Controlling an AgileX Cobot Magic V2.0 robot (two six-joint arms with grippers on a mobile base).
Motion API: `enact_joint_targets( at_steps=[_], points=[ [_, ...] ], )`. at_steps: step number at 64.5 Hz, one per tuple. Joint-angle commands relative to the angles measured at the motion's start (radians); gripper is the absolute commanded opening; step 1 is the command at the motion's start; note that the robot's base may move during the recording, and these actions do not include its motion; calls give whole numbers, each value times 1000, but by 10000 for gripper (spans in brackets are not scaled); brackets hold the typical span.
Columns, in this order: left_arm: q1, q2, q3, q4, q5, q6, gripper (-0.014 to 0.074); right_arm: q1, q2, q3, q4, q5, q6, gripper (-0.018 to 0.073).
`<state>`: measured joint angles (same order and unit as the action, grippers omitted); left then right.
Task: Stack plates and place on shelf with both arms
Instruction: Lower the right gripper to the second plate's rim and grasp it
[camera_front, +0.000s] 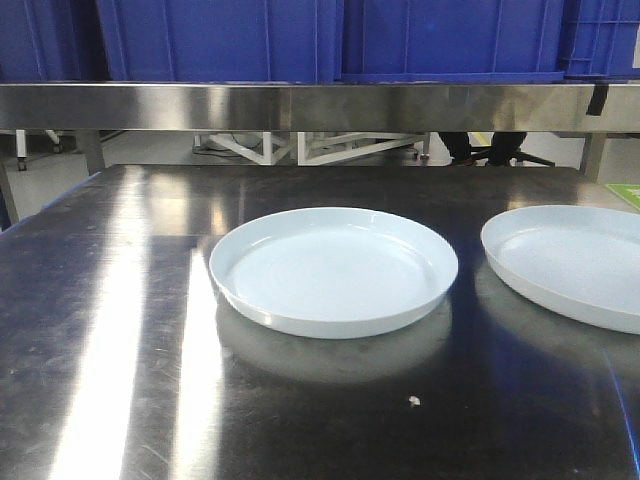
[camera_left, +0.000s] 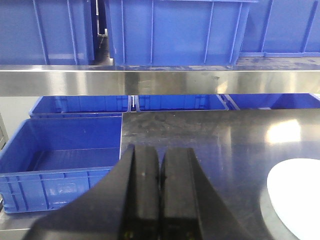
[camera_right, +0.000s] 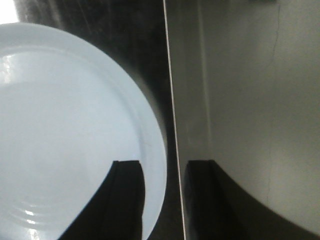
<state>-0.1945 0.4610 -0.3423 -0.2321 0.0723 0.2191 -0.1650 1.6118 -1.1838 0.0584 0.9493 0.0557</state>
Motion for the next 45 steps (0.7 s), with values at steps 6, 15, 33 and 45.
enact_joint_targets(
  at_steps=[6, 15, 33, 45],
  points=[
    [1, 3, -29, -9, -86, -4, 82, -6, -7, -36, -11, -44, -28, 346],
    [1, 3, -29, -9, -86, -4, 82, -6, 27, -36, -11, -60, -39, 360],
    [1, 3, -29, -9, -86, -4, 82, -6, 48, -36, -11, -104, -39, 407],
    [1, 3, -29, -9, -86, -4, 82, -4, 88, -36, -10, -102, -39, 405]
  ],
)
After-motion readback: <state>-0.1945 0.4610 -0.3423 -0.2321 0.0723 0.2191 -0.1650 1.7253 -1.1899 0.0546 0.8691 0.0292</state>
